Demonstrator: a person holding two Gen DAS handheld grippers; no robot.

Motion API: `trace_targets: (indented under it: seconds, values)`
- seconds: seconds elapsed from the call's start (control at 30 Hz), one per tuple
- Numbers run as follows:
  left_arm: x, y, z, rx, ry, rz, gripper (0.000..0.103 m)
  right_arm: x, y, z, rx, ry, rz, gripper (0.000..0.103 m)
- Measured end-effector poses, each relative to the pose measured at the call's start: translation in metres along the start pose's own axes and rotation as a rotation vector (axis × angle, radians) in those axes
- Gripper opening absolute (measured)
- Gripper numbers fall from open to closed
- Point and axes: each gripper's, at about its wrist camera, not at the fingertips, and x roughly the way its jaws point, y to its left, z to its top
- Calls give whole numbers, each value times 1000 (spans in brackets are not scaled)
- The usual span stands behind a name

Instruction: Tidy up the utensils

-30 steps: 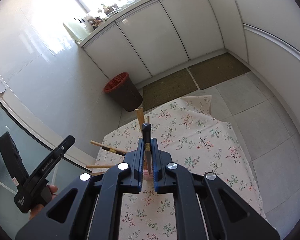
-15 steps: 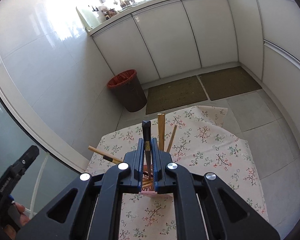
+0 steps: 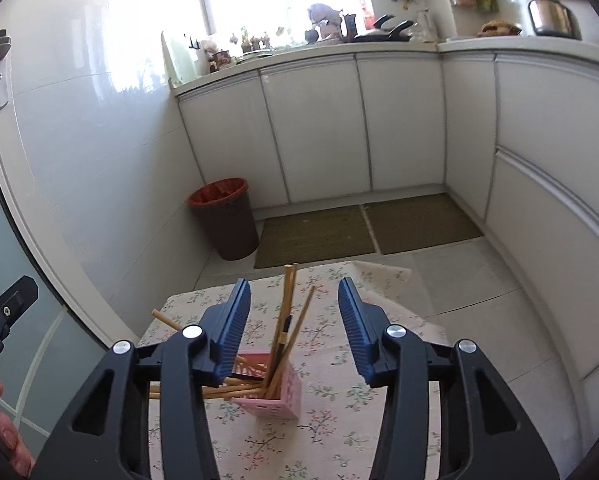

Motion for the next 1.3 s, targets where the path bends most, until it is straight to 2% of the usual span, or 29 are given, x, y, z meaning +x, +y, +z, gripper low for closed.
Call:
trace_targets:
  seconds: [0.17, 0.23, 0.3, 0.47, 0.63, 0.7, 0.8, 0.93, 1.07, 1.3]
  values:
    - [-24, -22, -3, 58, -24, 31, 95, -37, -8, -6, -15, -23, -119, 60]
    - [-33, -28, -4, 73, -27, 40, 96, -51, -11, -8, -1, -35, -152, 67]
    - [-46, -36, -6, 94, -37, 47, 96, -66, -14, -10, 9, -50, -179, 83]
    - [-76, -50, -22, 129, -55, 85, 96, -108, -17, -22, -10, -106, -244, 96]
    - [-108, -51, -44, 84, -48, 73, 96, -154, -34, -49, 74, -149, -298, 96]
    - [-121, -55, -55, 100, -33, 57, 96, -165, -40, -60, 88, -98, -314, 96]
    - [-138, -61, -72, 133, -13, 63, 96, -176, -45, -75, 70, -7, -289, 96]
    - [-153, -62, -91, 140, 44, 47, 96, -195, -49, -97, 75, 23, -314, 96]
    - [-167, -62, -99, 159, 62, 39, 96, -210, -48, -106, 76, 6, -317, 96]
    - [-179, -65, -95, 156, 75, 19, 96, -227, -44, -110, 71, -31, -311, 96]
